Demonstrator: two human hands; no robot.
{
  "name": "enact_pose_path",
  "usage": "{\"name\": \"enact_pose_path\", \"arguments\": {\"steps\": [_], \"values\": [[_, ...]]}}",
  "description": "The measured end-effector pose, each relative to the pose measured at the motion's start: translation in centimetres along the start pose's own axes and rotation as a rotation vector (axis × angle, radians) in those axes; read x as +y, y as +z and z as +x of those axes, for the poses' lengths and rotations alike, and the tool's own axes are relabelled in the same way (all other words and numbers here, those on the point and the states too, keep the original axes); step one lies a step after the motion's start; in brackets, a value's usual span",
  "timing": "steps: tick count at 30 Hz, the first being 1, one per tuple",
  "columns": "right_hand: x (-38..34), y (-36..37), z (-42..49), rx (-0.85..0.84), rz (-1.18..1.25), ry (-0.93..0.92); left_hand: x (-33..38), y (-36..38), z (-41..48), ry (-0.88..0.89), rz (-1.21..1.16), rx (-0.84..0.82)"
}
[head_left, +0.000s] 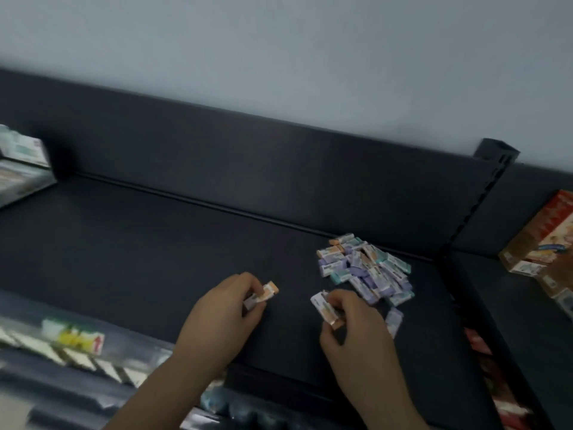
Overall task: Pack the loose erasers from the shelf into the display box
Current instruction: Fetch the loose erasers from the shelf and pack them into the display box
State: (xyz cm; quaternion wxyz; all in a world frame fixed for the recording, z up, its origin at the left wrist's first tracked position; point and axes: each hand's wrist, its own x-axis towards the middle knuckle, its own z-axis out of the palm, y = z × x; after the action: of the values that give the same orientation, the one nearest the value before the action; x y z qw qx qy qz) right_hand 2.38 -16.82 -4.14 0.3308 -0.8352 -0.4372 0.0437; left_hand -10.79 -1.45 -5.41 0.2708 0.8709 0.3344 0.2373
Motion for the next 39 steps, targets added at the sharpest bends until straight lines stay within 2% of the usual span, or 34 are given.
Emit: {"name": "enact_pose_path", "arguments": {"steps": [8, 18, 29, 39], "values": [[-11.2, 8.6, 0.8, -0.069, 0.115, -0.122, -11.0, -10.2, -2.2, -0.054, 0.076, 0.030], [-23.2, 19.2, 1.8, -0.066, 0.138, -0.062, -23.1, -21.2, -2.3, -0.048, 0.060, -0.009], [-27.2, 22.4, 5.2, -0.110, 0.128, -0.021, -28.2, -23.7, 1.1, -0.037, 0.014, -0.057], [-31.8, 26.4, 7.8, -0.227, 0.130, -0.079, -32.5, -27.2, 2.6, -0.064, -0.032, -0.050]]}}
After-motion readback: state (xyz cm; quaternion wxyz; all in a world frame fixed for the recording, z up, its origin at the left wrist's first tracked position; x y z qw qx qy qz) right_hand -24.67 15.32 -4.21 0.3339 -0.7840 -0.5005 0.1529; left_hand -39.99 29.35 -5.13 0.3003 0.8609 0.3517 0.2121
